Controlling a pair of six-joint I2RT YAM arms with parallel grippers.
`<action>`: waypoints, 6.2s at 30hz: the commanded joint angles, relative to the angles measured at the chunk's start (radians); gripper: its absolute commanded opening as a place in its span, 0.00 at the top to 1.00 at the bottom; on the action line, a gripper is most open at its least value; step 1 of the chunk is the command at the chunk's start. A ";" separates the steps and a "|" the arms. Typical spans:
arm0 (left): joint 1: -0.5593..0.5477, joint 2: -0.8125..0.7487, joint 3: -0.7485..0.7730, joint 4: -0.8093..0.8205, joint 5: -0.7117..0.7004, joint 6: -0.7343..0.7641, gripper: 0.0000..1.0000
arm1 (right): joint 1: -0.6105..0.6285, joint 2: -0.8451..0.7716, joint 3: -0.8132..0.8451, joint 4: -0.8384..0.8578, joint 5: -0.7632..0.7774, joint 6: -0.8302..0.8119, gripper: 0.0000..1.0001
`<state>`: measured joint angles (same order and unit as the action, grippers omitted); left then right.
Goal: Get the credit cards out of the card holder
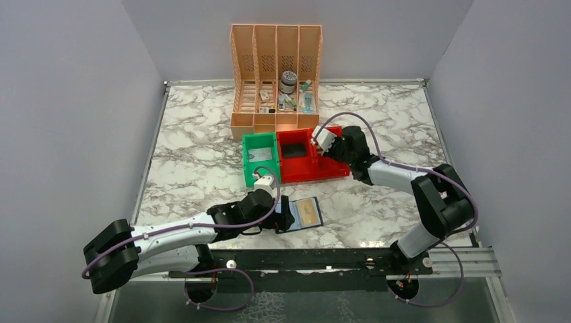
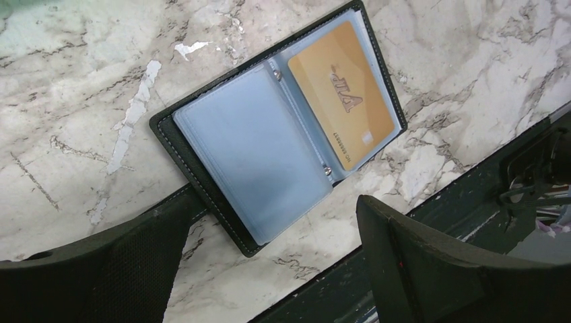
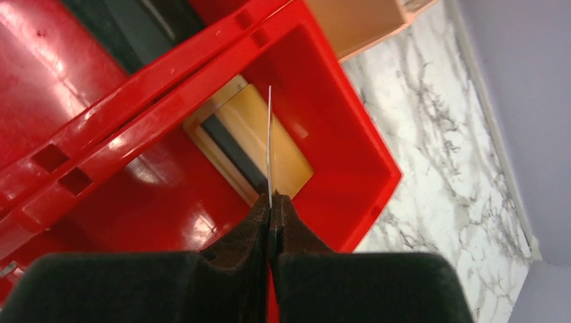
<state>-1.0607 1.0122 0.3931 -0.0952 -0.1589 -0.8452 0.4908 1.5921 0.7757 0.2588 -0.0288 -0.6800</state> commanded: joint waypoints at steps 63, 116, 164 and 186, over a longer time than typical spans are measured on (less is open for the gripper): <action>-0.002 0.044 0.075 -0.033 -0.022 0.005 0.05 | -0.032 0.229 0.154 -0.072 -0.074 -0.203 0.64; 0.001 -0.069 -0.027 0.250 -0.053 -0.023 0.01 | -0.032 -0.615 -0.269 -0.066 -0.413 1.200 0.00; 0.001 0.170 -0.030 0.474 0.067 -0.093 0.31 | 0.069 -0.189 -0.277 -0.137 -0.631 1.240 0.75; 0.001 0.316 -0.028 0.516 0.058 -0.219 0.61 | 0.071 -0.066 -0.332 -0.100 -0.568 1.256 0.85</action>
<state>-1.0607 1.3174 0.3641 0.3843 -0.0952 -1.0134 0.5552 1.5120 0.4694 0.1539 -0.6296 0.5816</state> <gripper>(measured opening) 0.408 0.147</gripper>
